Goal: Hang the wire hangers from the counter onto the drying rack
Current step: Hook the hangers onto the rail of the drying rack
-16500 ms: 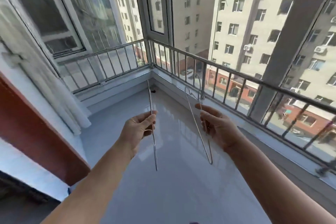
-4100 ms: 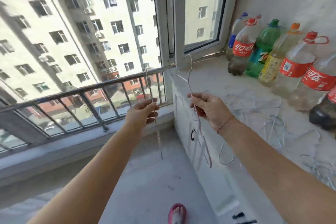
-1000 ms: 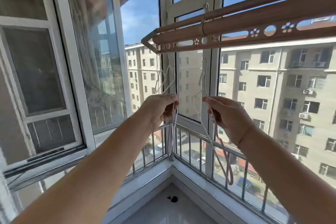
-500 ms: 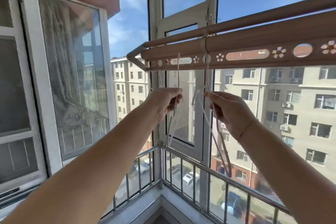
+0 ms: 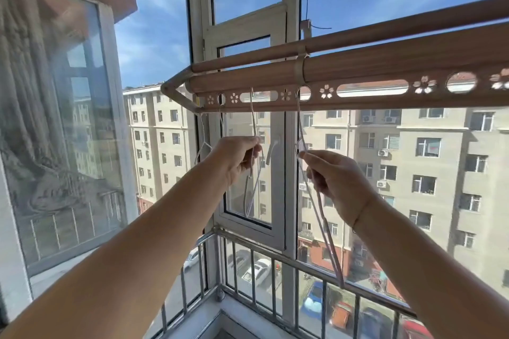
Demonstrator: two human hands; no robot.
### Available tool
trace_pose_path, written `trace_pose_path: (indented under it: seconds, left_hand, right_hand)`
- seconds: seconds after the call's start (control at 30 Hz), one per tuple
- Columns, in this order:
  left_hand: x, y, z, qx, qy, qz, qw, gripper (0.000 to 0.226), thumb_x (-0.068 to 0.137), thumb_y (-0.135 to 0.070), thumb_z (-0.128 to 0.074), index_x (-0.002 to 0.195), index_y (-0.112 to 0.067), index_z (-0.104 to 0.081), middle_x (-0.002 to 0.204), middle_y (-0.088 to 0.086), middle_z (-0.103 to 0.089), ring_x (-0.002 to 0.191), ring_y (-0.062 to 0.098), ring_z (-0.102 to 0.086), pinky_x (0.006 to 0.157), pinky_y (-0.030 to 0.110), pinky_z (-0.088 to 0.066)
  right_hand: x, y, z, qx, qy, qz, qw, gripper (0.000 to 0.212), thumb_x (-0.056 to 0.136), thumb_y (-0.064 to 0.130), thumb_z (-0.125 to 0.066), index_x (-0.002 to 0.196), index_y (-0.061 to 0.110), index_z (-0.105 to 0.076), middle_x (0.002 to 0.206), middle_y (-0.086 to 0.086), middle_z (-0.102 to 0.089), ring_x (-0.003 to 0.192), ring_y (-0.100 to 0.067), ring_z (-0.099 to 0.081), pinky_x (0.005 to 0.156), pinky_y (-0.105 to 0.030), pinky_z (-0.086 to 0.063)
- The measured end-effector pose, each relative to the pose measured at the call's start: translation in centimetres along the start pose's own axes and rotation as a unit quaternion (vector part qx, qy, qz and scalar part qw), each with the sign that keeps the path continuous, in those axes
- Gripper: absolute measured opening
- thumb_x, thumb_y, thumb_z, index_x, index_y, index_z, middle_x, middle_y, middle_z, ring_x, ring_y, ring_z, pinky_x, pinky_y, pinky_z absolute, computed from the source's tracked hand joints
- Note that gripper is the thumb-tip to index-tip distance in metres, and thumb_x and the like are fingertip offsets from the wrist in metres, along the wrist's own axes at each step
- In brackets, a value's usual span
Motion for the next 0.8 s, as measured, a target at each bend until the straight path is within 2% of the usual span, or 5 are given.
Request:
trace_pose_path:
  seconds: [0.13, 0.43, 0.63, 0.73, 0.8]
  left_hand:
    - [1.2, 0.2, -0.1, 0.004, 0.011, 0.002, 1.0, 0.011, 0.091, -0.009, -0.055, 0.088, -0.003, -0.065, 0.073, 0.004, -0.06, 0.063, 0.01, -0.051, 0.059, 0.022, -0.04]
    - [3.0, 0.5, -1.2, -0.016, 0.047, 0.031, 0.998, 0.014, 0.093, -0.008, -0.052, 0.087, -0.001, -0.063, 0.075, 0.005, -0.059, 0.064, 0.009, -0.051, 0.059, 0.019, -0.041]
    - [3.9, 1.6, -1.6, -0.019, 0.066, 0.059, 0.996, 0.016, 0.094, -0.008, -0.05, 0.086, 0.0, -0.061, 0.074, 0.006, -0.056, 0.062, 0.01, -0.049, 0.054, 0.018, -0.041]
    - [3.8, 2.2, -1.5, -0.02, 0.071, 0.066, 0.995, 0.015, 0.094, -0.008, -0.051, 0.086, 0.0, -0.061, 0.075, 0.006, -0.057, 0.061, 0.009, -0.049, 0.045, 0.014, -0.043]
    - [3.5, 2.3, -1.4, -0.024, 0.075, 0.063, 0.995, 0.016, 0.094, -0.009, -0.051, 0.085, 0.0, -0.062, 0.075, 0.006, -0.057, 0.062, 0.009, -0.05, 0.045, 0.015, -0.043]
  right_hand:
    - [-0.1, -0.8, -0.2, -0.006, -0.019, -0.007, 1.0, 0.011, 0.088, 0.014, -0.06, 0.092, 0.01, -0.07, 0.045, 0.006, -0.05, 0.04, -0.004, -0.04, 0.045, -0.016, -0.035]
    - [-0.2, 0.6, 0.1, -0.03, -0.046, 0.038, 0.998, 0.013, 0.088, 0.015, -0.061, 0.097, 0.01, -0.07, 0.045, 0.009, -0.051, 0.041, -0.002, -0.041, 0.046, -0.014, -0.037]
    - [0.0, -0.1, 0.4, -0.019, -0.073, -0.022, 0.997, 0.015, 0.088, 0.012, -0.06, 0.096, 0.003, -0.068, 0.044, 0.007, -0.052, 0.035, -0.003, -0.039, 0.043, -0.014, -0.035]
    - [-0.4, -0.3, 0.2, -0.014, -0.07, -0.034, 0.997, 0.016, 0.088, 0.013, -0.06, 0.098, 0.004, -0.068, 0.054, 0.001, -0.052, 0.041, -0.003, -0.041, 0.048, -0.015, -0.038]
    - [-0.7, -0.5, 0.1, -0.01, -0.067, -0.036, 0.997, 0.016, 0.088, 0.014, -0.06, 0.099, 0.006, -0.068, 0.055, 0.002, -0.052, 0.045, -0.004, -0.042, 0.048, -0.015, -0.039]
Point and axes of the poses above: each hand's wrist, its own x-axis towards the middle knuckle, its own z-axis out of the back of the hand, y = z × x, the point moved 5 cm from there along x, towards the middle knuckle
